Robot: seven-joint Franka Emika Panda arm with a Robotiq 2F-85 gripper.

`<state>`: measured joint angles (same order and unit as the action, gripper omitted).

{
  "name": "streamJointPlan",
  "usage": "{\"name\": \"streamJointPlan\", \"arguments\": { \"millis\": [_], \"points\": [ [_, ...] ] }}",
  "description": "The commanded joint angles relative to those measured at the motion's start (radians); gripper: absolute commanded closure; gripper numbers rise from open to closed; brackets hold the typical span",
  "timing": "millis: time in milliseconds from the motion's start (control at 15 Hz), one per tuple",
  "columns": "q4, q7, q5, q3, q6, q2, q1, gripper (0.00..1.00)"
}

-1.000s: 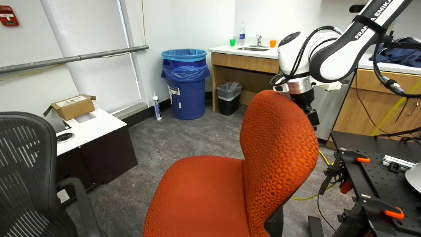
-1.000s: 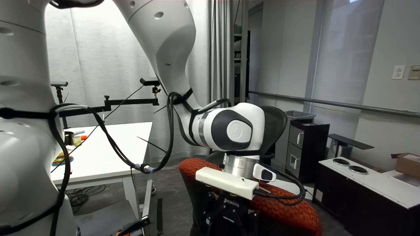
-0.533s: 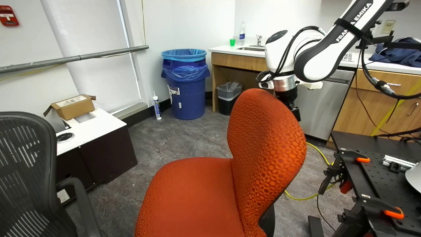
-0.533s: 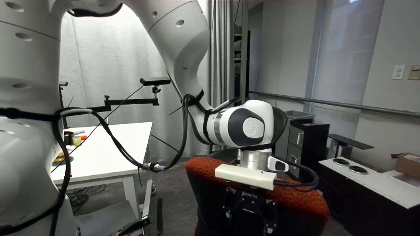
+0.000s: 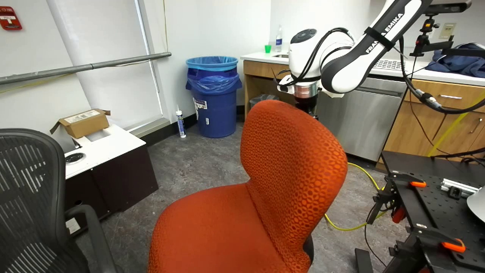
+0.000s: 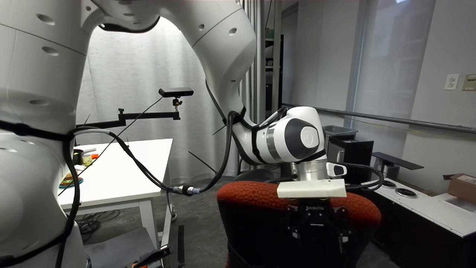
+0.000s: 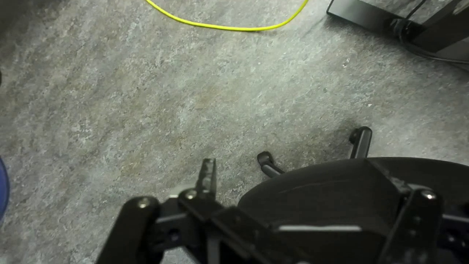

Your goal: Push the chair forward

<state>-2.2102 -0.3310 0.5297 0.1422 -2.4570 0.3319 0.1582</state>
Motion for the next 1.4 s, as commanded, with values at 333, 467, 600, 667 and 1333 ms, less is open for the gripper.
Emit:
{"name": "streamJointPlan", "arguments": {
  "millis": [333,467,600,667,1333],
  "points": [
    [0.147,0.049,0.030,0.009,-0.059,0.109,-0.036,0.01],
    [0.165,0.055,0.025,0.009,-0.064,0.118,-0.038,0.04],
    [0.186,0.061,0.018,0.005,-0.065,0.130,-0.043,0.06],
    [0.195,0.069,0.023,0.006,-0.068,0.136,-0.048,0.06],
    [0.232,0.125,0.158,0.046,-0.071,0.151,-0.064,0.01]
  ]
}}
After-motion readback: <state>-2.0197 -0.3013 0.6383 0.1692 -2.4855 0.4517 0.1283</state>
